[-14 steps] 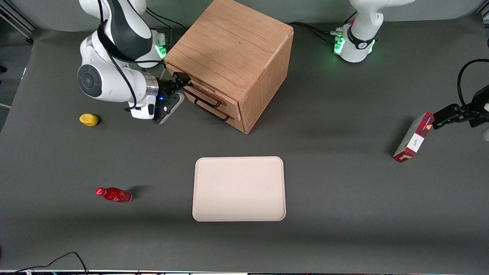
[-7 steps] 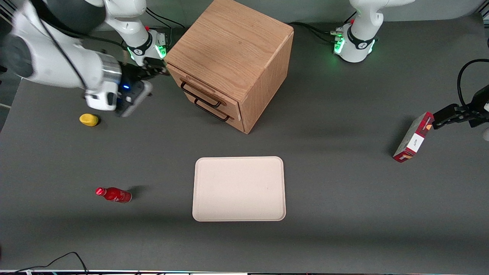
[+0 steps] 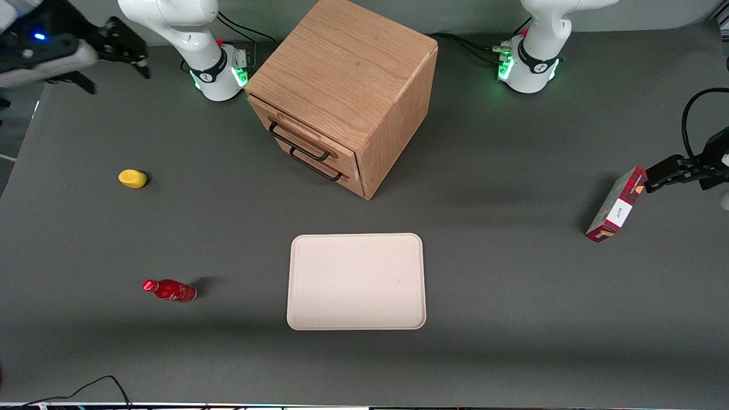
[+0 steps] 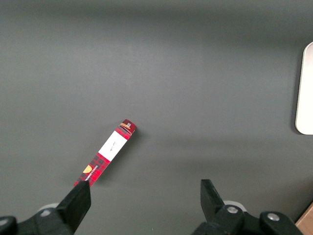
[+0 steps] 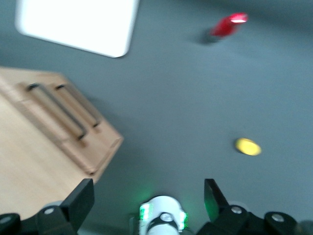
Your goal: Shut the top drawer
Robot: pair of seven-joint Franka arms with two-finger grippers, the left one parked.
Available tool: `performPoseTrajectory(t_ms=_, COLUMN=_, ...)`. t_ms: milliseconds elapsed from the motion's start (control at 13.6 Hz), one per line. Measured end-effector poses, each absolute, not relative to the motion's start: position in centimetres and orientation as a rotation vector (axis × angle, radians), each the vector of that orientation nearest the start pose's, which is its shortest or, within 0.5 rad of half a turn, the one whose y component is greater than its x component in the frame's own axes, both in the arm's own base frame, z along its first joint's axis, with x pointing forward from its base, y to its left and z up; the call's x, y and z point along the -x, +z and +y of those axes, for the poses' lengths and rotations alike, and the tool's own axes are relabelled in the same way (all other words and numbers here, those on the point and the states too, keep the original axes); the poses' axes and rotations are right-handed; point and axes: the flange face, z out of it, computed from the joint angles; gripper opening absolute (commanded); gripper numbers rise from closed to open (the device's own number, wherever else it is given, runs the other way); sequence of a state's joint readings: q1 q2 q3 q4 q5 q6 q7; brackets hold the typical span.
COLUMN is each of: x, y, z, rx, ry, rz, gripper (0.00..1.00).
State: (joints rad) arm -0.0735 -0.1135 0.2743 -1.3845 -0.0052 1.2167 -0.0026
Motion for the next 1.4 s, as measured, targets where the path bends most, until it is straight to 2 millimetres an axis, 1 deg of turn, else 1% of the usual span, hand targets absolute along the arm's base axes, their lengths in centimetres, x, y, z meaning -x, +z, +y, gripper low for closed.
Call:
performPoseTrajectory(t_ms=74, x=-46.5, y=73.6, z=8.5, rx=3.184, ry=0.078, rz=-0.253, gripper=1.00)
performPoseTrajectory(t_ms=221, x=-47.4, y=73.3, z=4.5, rx=3.184, ry=0.085, rz=-0.131, gripper=1.00)
performPoseTrajectory(t_ms=294, x=-48.0, y=72.7, z=2.8, rx=3.180, ry=0.094, rz=-0.077, gripper=1.00)
performPoseTrajectory(t_ms=368, x=-48.7, y=71.8, z=1.4, rx=3.177, ry=0.100, rz=-0.035, gripper=1.00)
performPoseTrajectory(t_ms=441, x=-49.5, y=70.5, z=0.6, rx=3.176, ry=0.097, rz=0.000, gripper=1.00)
performPoseTrajectory(t_ms=515, x=-50.2, y=69.1, z=0.3, rx=3.176, ry=0.093, rz=0.030, gripper=1.00)
performPoseTrajectory(t_ms=662, x=-51.0, y=66.6, z=0.3, rx=3.176, ry=0.109, rz=0.086, gripper=1.00)
performPoseTrajectory(t_ms=809, x=-51.3, y=65.4, z=0.3, rx=3.176, ry=0.119, rz=0.109, gripper=1.00)
performPoseTrajectory(t_ms=956, x=-51.3, y=65.4, z=0.4, rx=3.176, ry=0.115, rz=0.111, gripper=1.00)
performPoseTrajectory(t_ms=1397, x=-51.1, y=67.2, z=0.4, rx=3.179, ry=0.021, rz=0.112, gripper=1.00)
